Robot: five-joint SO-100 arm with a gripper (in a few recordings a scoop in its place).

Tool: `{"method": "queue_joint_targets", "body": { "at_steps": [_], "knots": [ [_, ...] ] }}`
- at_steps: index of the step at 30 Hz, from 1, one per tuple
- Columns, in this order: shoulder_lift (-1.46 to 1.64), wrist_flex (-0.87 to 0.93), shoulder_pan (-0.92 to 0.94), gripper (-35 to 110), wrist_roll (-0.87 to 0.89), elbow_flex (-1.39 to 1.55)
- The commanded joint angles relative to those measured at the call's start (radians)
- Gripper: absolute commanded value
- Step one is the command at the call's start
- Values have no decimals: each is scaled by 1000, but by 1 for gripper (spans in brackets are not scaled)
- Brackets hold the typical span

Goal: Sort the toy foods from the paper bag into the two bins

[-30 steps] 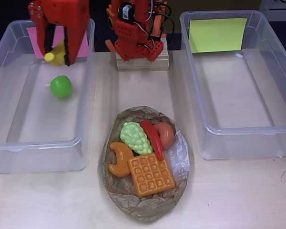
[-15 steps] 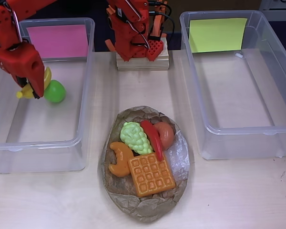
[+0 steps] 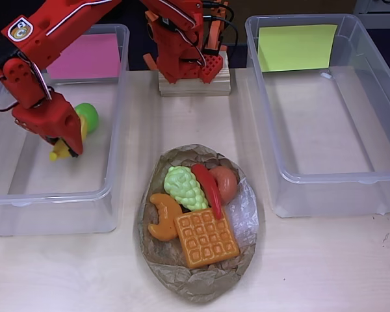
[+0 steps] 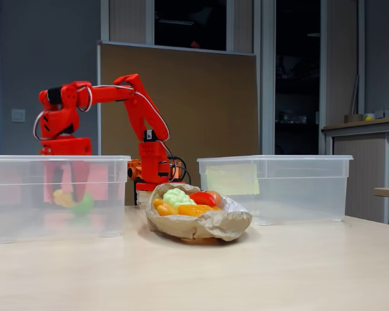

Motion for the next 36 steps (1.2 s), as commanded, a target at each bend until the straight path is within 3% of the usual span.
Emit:
{"method": "queue_joint_targets", "body": {
  "at_steps": [1,7,13,28,36],
  "knots": [
    [63,-15,-11,22,8,87],
    [135,-44,-18,38,-25,190],
    [215,-31,-23,44,-81,245],
    [767,-86,-37,38,-287,252],
    [894,-92,-311,30,-322,124]
  ]
}}
